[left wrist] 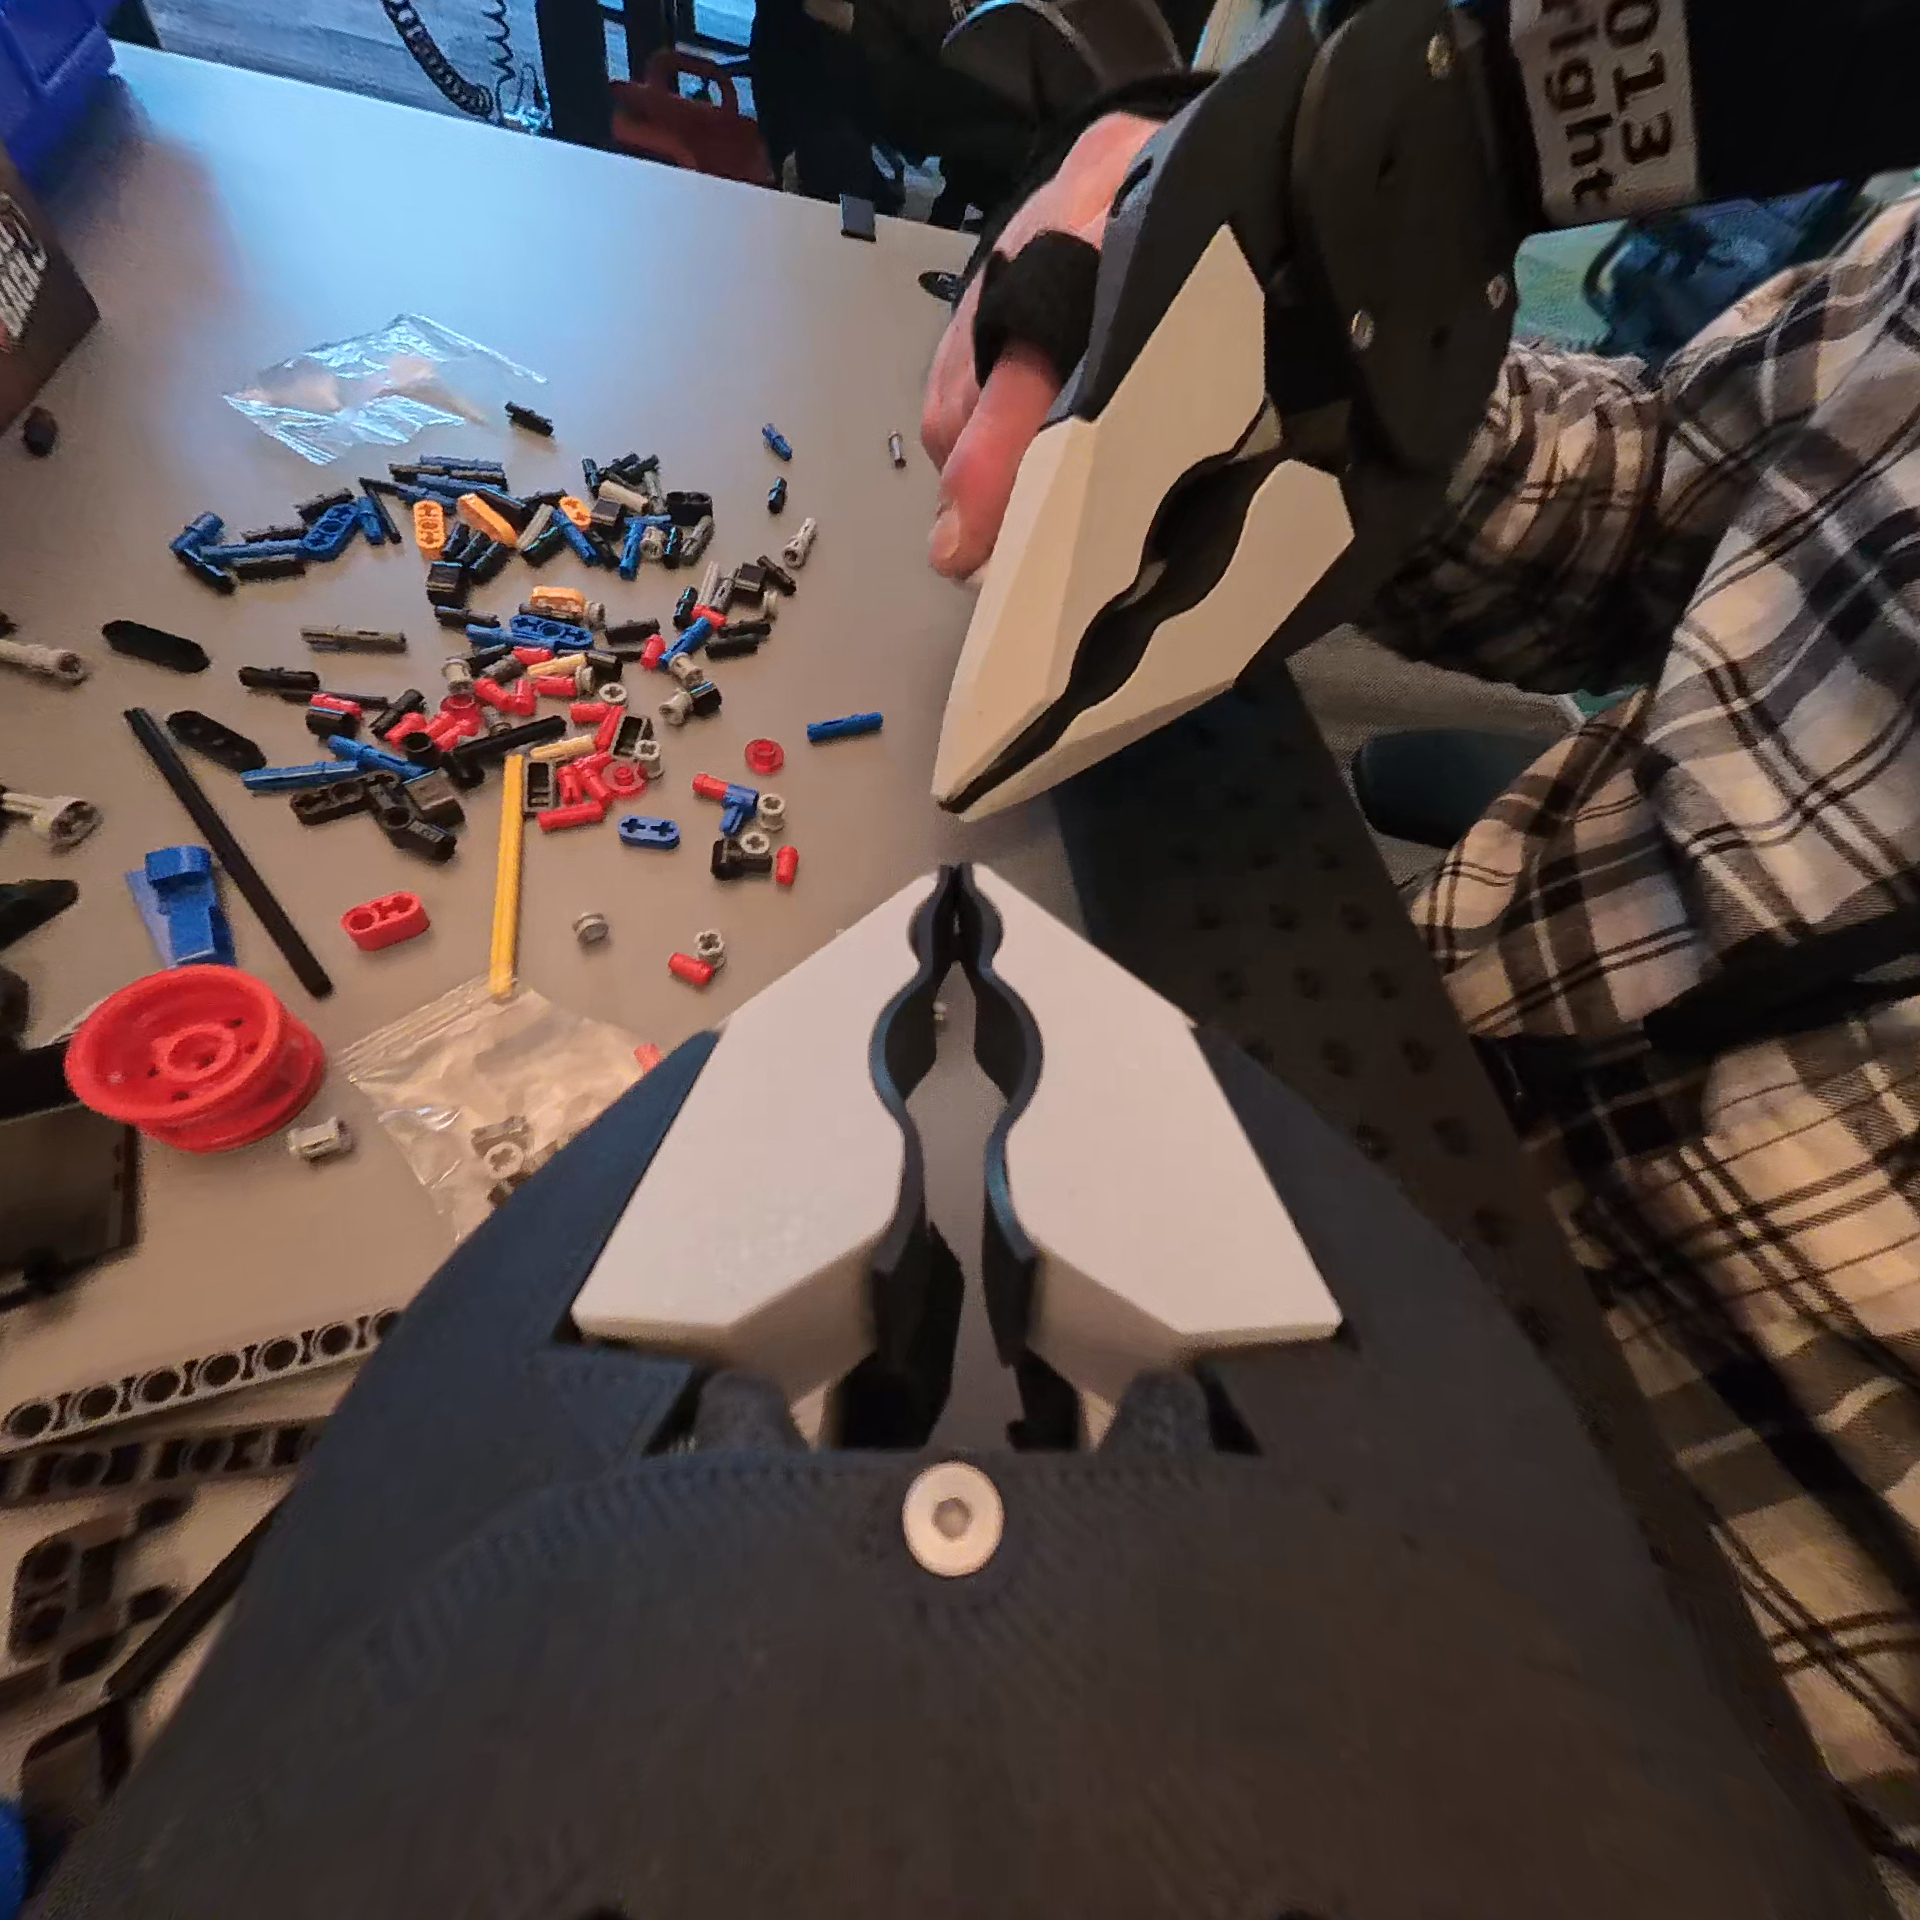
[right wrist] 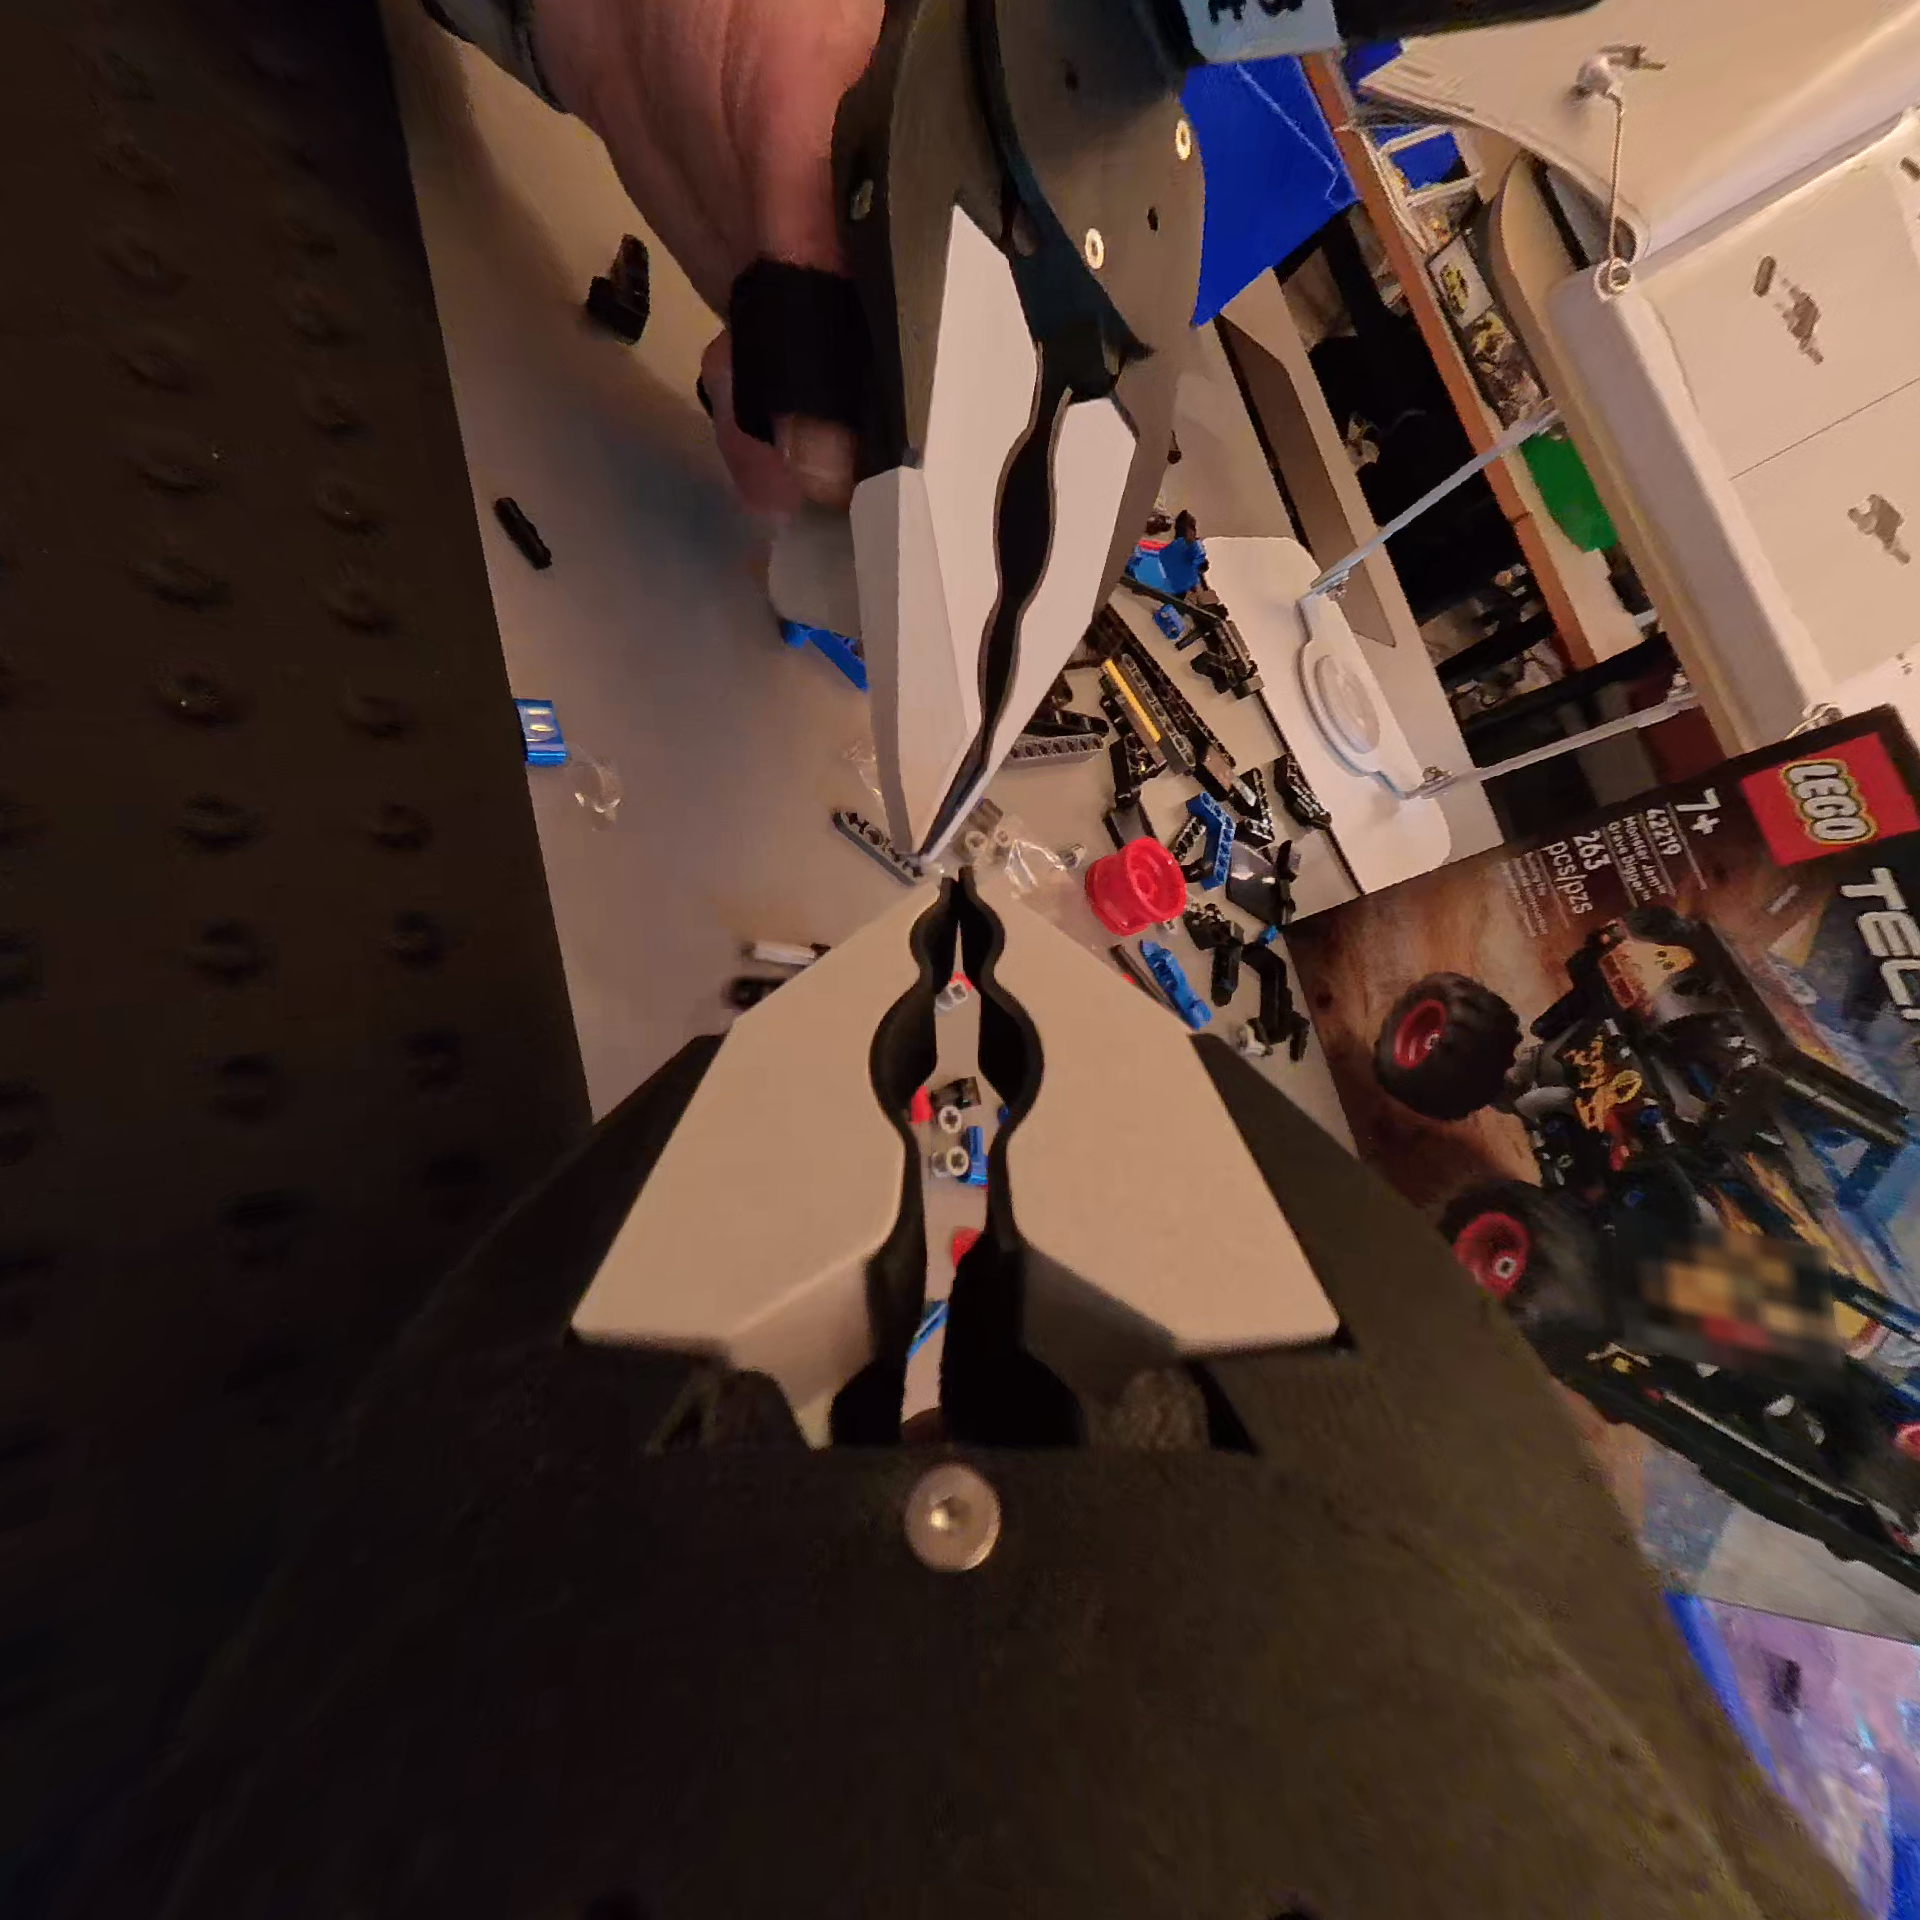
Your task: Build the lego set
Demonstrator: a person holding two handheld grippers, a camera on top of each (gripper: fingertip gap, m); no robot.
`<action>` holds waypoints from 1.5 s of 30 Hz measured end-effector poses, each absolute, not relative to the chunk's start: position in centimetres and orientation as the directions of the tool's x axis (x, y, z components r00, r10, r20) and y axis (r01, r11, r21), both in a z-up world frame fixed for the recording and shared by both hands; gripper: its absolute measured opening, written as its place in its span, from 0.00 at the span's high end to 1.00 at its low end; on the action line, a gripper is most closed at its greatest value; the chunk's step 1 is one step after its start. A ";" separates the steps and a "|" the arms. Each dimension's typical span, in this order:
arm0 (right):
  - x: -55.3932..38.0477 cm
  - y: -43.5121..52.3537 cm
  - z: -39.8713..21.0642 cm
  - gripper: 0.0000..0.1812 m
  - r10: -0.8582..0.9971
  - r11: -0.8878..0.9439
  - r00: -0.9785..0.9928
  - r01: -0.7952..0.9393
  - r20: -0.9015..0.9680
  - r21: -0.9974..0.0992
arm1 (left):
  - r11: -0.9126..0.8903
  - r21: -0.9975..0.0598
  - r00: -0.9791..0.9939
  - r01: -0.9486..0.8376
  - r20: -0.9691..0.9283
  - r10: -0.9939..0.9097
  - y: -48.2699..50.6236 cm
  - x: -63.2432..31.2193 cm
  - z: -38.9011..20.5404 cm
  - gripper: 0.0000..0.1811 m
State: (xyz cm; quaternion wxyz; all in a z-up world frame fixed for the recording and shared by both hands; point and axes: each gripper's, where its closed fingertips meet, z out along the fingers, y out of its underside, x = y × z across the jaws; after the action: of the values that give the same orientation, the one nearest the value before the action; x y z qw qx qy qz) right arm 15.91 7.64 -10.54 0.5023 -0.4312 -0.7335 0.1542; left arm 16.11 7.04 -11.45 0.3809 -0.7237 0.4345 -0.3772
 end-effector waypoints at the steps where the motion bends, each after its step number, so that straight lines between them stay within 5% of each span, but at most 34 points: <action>1: 16.0 7.5 -10.6 1.00 0.796 0.573 -0.128 0.474 0.591 -0.668 | -0.326 -0.880 0.342 -0.346 0.205 -0.917 7.1 16.0 -11.4 1.00; 20: 20.0 6.3 -15.3 0.94 0.922 0.379 -0.321 0.645 0.215 -0.663 | -0.115 -0.724 0.293 -0.680 -0.125 -0.948 7.0 14.4 -15.5 0.90; 27: 19.3 5.2 -17.1 1.00 0.876 0.456 -0.452 0.671 0.165 -0.585 | -0.081 -0.724 0.249 -0.685 -0.127 -0.960 5.8 15.7 -15.4 0.90; 36: 18.9 5.2 -16.3 1.00 0.887 0.444 -0.406 0.629 0.218 -0.638 | -0.130 -0.744 0.256 -0.655 -0.056 -0.965 5.0 17.2 -15.7 0.88; 40: 18.8 5.7 -16.6 0.89 0.877 0.465 -0.427 0.641 0.220 -0.611 | -0.117 -0.724 0.247 -0.679 -0.075 -0.966 5.0 17.2 -16.2 0.88; 45: 18.8 5.6 -17.3 0.96 0.872 0.451 -0.470 0.663 0.137 -0.598 | -0.124 -0.736 0.260 -0.666 -0.073 -0.963 5.2 16.9 -15.9 0.88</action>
State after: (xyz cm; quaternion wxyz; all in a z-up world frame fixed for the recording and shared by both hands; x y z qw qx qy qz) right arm 18.76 5.57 -17.33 0.2186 -0.4663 -0.8231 0.2394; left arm 16.91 5.25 -15.86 0.3401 -0.7170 0.5678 -0.2187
